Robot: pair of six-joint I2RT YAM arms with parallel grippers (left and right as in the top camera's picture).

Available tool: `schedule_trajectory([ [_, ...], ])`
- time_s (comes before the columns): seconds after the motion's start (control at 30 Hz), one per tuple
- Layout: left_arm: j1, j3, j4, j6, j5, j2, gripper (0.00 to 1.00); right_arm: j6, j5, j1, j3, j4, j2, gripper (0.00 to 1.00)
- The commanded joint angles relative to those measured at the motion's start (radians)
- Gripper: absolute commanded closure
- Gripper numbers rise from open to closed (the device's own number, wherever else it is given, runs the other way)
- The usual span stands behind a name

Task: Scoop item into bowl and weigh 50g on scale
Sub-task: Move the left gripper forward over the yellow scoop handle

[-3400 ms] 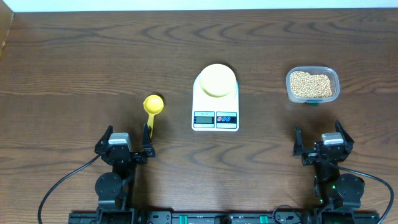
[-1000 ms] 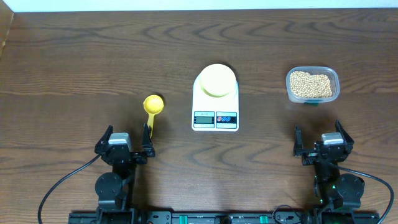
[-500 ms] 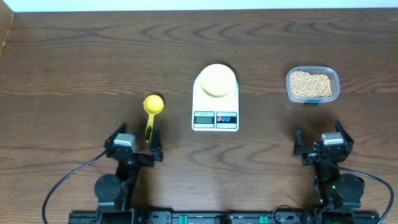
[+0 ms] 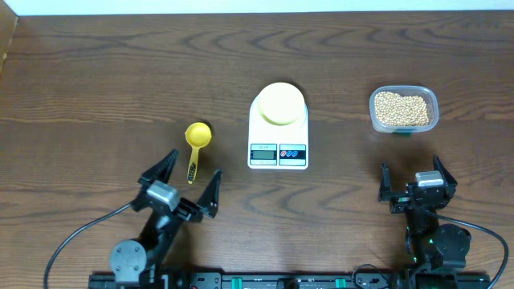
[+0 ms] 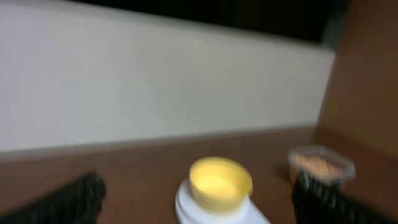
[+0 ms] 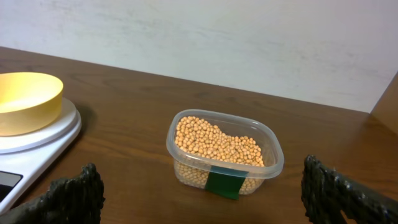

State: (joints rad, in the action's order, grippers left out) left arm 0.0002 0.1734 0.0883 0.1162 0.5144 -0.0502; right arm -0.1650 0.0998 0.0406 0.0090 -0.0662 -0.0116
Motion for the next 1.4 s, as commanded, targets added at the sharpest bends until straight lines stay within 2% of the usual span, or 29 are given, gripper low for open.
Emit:
schedule_trajectory([
  [0.0, 0.005, 0.217, -0.208, 0.010, -0.126, -0.101, 0.02, 0.011, -0.004, -0.007, -0.003, -0.002, 0.005, 0.01],
  [0.1, 0.005, 0.424, -0.557, 0.032, -0.282, -0.286, 0.02, 0.011, -0.004, -0.007, -0.003, -0.002, 0.005, 0.01],
  [0.17, 0.005, 0.537, -0.723, 0.032, -0.335, -0.414, 0.02, 0.011, -0.004, -0.007, -0.003, -0.002, 0.005, 0.01],
  [0.27, 0.005, 0.674, -0.864, 0.032, -0.304, -0.592, 0.02, 0.011, -0.004, -0.007, -0.003, -0.002, 0.005, 0.01],
  [0.4, 0.005, 0.729, -0.856, 0.032, -0.136, -0.757, 0.02, 0.011, -0.004, -0.007, -0.003, -0.002, 0.005, 0.01],
  [0.47, 0.005, 0.729, -0.854, 0.032, -0.098, -0.826, 0.02, 0.011, -0.004, -0.007, -0.003, -0.002, 0.005, 0.01],
  [0.57, 0.005, 0.729, -0.850, 0.026, -0.165, -0.915, 0.02, 0.011, -0.004, -0.007, -0.003, -0.002, 0.005, 0.01],
  [0.67, 0.005, 0.729, -0.870, 0.093, -0.253, -1.012, 0.02, 0.011, -0.004, -0.007, -0.003, -0.002, 0.005, 0.01],
  [0.93, 0.005, 0.727, -0.853, 0.107, -0.303, -1.311, 0.02, 0.011, -0.004, -0.007, -0.003, -0.002, 0.005, 0.01],
  [1.1, 0.005, 0.727, -0.771, 0.102, -0.301, -1.450, 0.02, 0.011, -0.004, -0.007, -0.003, -0.002, 0.005, 0.01],
  [1.27, 0.005, 0.727, -0.709, 0.014, -0.292, -1.503, 0.00, 0.011, -0.004, -0.007, -0.003, -0.002, 0.005, 0.01],
  [1.33, 0.005, 0.726, -0.708, 0.007, -0.288, -1.519, 0.11, 0.011, -0.004, -0.007, -0.003, -0.002, 0.005, 0.01],
  [1.37, 0.005, 0.726, -0.707, 0.003, -0.288, -1.528, 0.12, 0.011, -0.004, -0.007, -0.003, -0.002, 0.005, 0.01],
])
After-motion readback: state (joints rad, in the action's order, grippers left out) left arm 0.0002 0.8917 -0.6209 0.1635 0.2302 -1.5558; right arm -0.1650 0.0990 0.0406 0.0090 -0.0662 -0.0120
